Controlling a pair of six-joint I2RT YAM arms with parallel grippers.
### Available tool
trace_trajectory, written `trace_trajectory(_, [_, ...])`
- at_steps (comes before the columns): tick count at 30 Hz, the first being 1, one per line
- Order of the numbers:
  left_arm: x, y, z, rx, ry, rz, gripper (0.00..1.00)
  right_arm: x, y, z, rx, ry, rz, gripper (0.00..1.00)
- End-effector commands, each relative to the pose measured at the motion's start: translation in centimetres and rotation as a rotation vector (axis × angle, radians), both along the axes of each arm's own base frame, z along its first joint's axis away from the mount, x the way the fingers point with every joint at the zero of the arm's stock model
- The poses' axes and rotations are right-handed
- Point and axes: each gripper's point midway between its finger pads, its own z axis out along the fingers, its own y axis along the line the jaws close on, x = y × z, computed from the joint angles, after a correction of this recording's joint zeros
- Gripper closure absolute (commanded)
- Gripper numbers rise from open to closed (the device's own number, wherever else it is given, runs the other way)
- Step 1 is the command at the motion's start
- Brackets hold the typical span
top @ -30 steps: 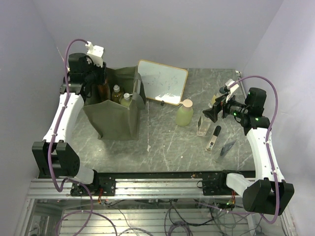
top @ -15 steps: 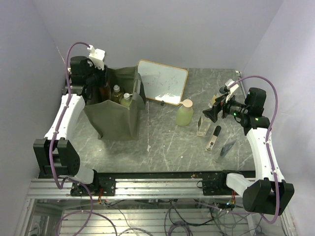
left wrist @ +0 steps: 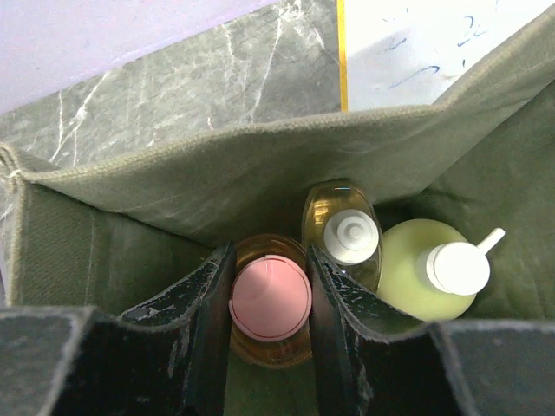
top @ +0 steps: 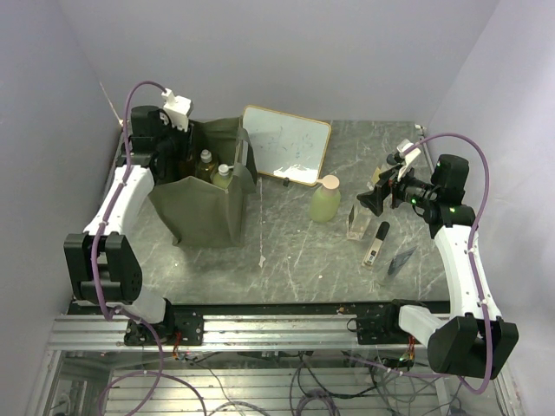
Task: Place the personal care products into the canvas bag
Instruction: Place the care product in the canvas bag.
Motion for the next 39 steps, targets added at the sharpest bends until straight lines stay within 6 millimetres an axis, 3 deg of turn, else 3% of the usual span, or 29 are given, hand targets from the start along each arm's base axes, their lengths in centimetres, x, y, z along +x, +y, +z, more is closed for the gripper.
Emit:
trace_trajectory(1, [2.0,-0.4,4.2,-0.001,-0.185,-0.049,0.93,0.0,0.0,-0.4,-0.005,0.0,0.004,0.0])
trace_trajectory(19, [1.7,-0.7,-1.5,0.019,-0.066,-0.083,0.91,0.0,0.0,-0.4,-0.007,-0.001,0.003,0.0])
trace_trajectory(29, [1.1,-0.6,-2.4,0.01,-0.039,-0.067,0.73,-0.1,0.1,-0.4,-0.006,-0.002,0.005,0.0])
trace_trajectory(39, [1.0,-0.4,-1.2,-0.018,-0.032,-0.026,0.49,-0.1,0.1,-0.3,-0.006,-0.003,0.007,0.0])
